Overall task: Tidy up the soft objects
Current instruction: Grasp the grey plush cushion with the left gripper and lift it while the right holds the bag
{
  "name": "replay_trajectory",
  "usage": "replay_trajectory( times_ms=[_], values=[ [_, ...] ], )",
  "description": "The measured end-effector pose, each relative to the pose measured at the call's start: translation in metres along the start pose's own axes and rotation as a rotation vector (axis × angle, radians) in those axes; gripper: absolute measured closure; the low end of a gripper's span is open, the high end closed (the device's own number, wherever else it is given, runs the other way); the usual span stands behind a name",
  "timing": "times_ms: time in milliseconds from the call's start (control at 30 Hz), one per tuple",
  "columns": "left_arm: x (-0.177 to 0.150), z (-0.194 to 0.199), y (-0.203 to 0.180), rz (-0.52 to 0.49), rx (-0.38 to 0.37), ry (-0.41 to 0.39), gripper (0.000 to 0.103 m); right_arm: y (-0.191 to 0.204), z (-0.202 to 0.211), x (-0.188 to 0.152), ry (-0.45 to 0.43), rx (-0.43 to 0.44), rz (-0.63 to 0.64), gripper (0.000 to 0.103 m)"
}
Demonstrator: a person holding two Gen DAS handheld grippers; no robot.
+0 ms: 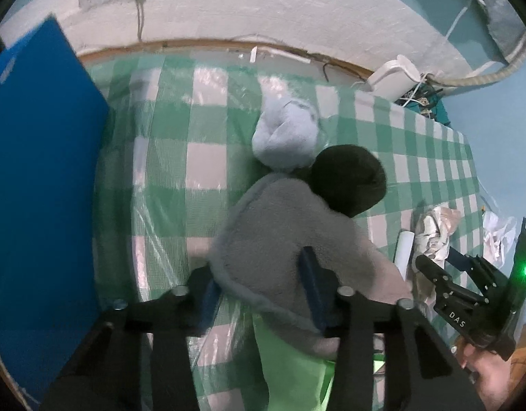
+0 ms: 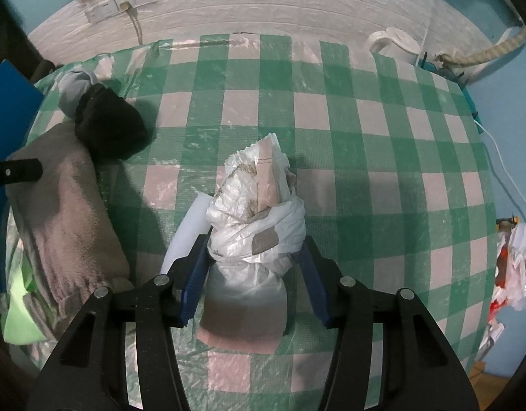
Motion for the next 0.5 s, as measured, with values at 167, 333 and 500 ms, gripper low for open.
replay_trajectory(
  times_ms=[167, 333, 500],
  values=[
    [-0.001, 0.013, -0.01, -0.05, -0.015, -0.043, 0.081, 0.008, 0.01, -0.001, -0.019, -0.011, 0.021, 0.054],
    [-0.003, 0.025, -0.019, -0.069, -0.056, -0.064, 0.085, 0.009, 0.022, 0.004, -0.047, -0.015, 0.024, 0.054],
    [-0.007, 0.026, -0.027, -0.082, -0.066, -0.052, 0.079, 0.008, 0.03, 0.002, -0.064, 0.001, 0.017, 0.054]
  ],
)
Point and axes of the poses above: each gripper's, at about its wrist camera, not at the fingertips, and z roughly against the way its jaws point, y to its left, x to its top, the point moved 6 cm from there along -z, roughly the way its jaws point, and after that the axes turned 8 degrees about z, right-handed, at the moved point
